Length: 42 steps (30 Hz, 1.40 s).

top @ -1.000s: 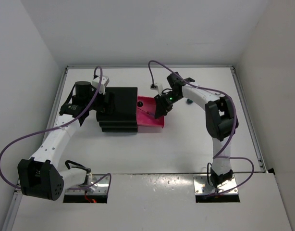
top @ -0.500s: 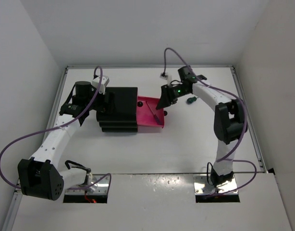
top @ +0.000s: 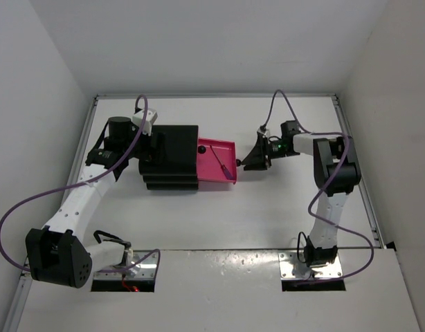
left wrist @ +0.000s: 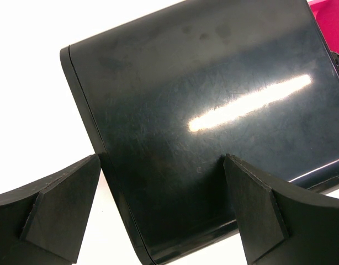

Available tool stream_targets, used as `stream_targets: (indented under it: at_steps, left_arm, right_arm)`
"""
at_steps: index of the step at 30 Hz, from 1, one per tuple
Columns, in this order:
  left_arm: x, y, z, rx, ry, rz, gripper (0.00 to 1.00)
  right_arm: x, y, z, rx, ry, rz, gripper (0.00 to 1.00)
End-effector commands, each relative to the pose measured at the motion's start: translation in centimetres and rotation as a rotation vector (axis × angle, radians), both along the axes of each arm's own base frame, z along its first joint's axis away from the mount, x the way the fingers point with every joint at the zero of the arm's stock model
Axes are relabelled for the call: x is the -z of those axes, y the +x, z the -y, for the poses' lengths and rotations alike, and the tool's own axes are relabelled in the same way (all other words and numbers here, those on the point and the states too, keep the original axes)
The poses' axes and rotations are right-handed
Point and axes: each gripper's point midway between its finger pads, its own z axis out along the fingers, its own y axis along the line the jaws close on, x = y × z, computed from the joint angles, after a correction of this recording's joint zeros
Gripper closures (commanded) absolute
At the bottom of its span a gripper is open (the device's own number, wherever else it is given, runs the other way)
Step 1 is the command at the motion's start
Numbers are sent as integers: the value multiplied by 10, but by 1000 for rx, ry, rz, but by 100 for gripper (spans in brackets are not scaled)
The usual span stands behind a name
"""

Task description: Sort the tools into containers

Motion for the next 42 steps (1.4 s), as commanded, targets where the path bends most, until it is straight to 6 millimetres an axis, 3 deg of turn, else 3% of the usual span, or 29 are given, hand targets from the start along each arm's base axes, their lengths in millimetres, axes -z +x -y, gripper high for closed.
stream_targets:
  at_steps: [1,10,23,33,38,42]
  left_arm:
    - [42,-30,7,48,3,-192,1]
    - [42,-30,7,48,3,-192,1]
    - [48,-31,7,47,5,-210,1]
    - [51,-31,7,47,6,-219,1]
    - [51,-31,5,40,12,-218,1]
    - [51,-31,5,40,12,-218,1]
  right_arm:
    - [3,1,3,-1,64,-43,55]
    - [37,9,13,40,41,-91,51]
    - [37,38,0,59,54,-49,49]
    - [41,41,-16,24,70,-42,49]
    - [41,41,-21,12,81,-42,62]
    - [39,42,-21,8,91,-31,85]
